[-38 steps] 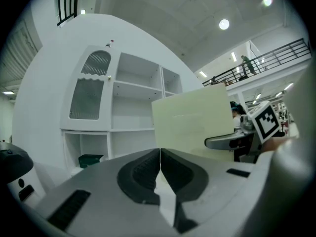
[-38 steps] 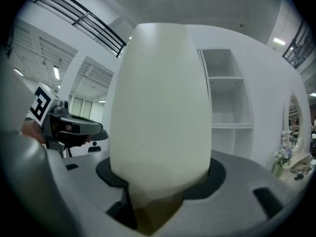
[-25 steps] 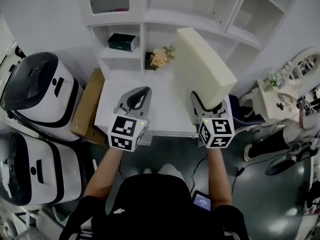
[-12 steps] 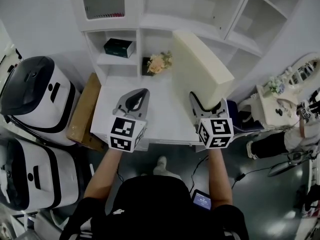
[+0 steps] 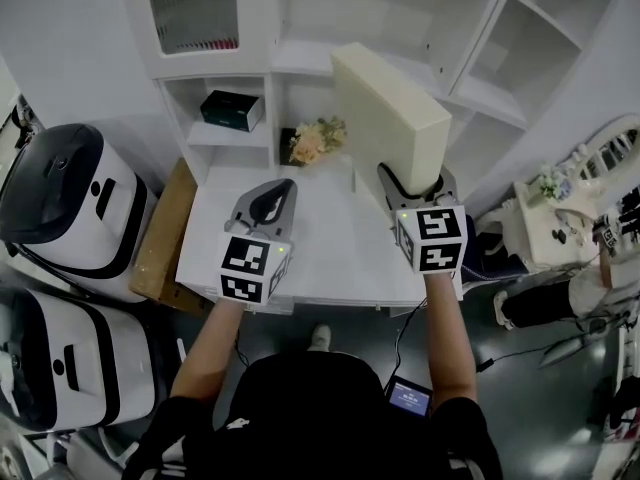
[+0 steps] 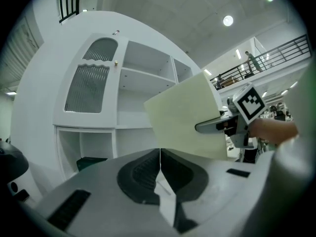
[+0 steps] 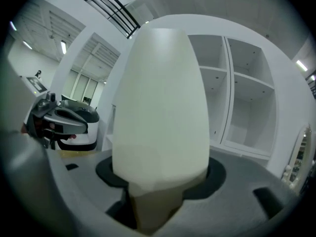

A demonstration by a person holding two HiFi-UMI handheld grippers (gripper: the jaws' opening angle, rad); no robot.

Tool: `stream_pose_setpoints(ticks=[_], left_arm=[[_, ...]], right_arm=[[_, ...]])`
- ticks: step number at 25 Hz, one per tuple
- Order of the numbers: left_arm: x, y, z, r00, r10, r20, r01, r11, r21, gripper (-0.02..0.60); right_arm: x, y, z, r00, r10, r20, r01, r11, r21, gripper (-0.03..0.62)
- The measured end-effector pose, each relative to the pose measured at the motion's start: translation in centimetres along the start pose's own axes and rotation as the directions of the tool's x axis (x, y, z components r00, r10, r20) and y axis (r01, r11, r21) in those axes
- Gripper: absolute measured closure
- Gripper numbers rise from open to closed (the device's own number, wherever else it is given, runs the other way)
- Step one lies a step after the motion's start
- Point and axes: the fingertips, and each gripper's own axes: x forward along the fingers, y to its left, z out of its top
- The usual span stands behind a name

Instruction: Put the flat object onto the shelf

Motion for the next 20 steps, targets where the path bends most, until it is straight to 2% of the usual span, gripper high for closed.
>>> stream_pose_setpoints(ticks=[5,8,14,20], left_arm=[[0.8,0.4,-0.2,1.000,0.007,-0.003,-0.007,1.000,-0.006,0.577],[1.0,0.4,-0.7,1.000,0.007,-0.015,-0.007,1.000,-0.013,0.577],[1.0,0.2,-1.3,1.000,0.002,-0.028,-0.003,1.000,-0.031,0.577],[0.9,-0.2,-1.4,1.000,-0.002,-0.030,0.001,0.999,-0.032,0.577]], right_arm=[[2.1,-0.6,1.7,0.998,-0.013,-0.064,0.004,0.991,-0.131,0.327],[3.0,-0.6,2.4,0.994,-0.030,-0.107,0.004,0.972,-0.235,0.327],[3.9,-0.2,4.0,0.986,-0.091,-0.141,0.015,0.883,-0.470,0.327],[4.4,0.1,5.7,0.979,-0.137,-0.151,0.016,0.791,-0.612,0.327]])
